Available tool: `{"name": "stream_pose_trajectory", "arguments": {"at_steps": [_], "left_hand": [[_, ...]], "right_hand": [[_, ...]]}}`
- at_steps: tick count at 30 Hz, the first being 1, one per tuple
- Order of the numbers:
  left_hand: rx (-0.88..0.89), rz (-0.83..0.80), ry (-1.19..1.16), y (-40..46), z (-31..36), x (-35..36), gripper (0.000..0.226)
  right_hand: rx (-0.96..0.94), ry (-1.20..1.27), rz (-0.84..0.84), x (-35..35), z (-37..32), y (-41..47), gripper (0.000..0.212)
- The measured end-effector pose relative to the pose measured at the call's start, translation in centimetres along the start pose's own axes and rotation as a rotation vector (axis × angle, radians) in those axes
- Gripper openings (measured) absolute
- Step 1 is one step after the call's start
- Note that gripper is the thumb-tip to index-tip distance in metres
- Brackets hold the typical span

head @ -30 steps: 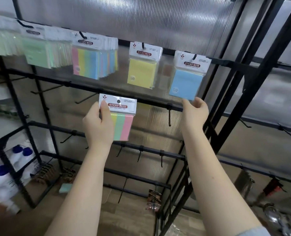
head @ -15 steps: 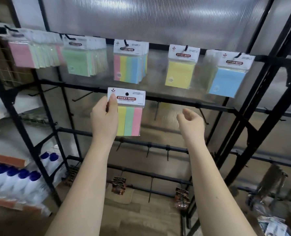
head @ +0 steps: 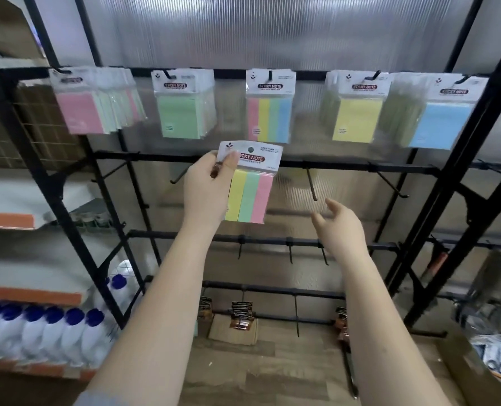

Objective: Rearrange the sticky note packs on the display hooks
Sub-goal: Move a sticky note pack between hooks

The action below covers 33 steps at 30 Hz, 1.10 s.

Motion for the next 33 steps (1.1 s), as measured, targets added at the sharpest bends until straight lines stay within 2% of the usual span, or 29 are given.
{"name": "stream_pose_trajectory", "arguments": {"at_steps": [5, 14, 21, 25, 33], "left_hand": [[0.075, -0.018, -0.037, 1.7, 1.7, 1.5, 0.043], [0.13, 0.022, -0.069, 8.1, 5.1, 5.8, 0.039], [0.04, 0.136, -0.161, 12.9, 4.0, 7.6, 0.033], [0.033, 0.193, -0.103, 13.8, 3.4, 7.6, 0.043], [0.173, 0.262, -0.064, 13.0, 4.3, 7.9, 0.05]], "right_hand": [[-0.005, -0.006, -0.006, -0.2, 0.1, 2.2, 0.052], [-0.109, 0.022, -0.084, 0.4, 0.8, 8.5, 0.05], [-0.127, 0.178, -0.06, 0.9, 1.9, 11.2, 0.044], [-0.16, 0.17, -0.081, 1.7, 1.9, 12.2, 0.043], [-0.184, 0.177, -0.096, 2.7, 1.6, 13.4, 0.041]]}}
Point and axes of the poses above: each hand's wrist, its own y-axis towards the middle knuckle, its own x-axis out of the palm, z = x × y, the point moved 8 cm from there along y, towards the middle knuckle, and after that the axes turned 14 degrees about -x, right-handed, at the moved point
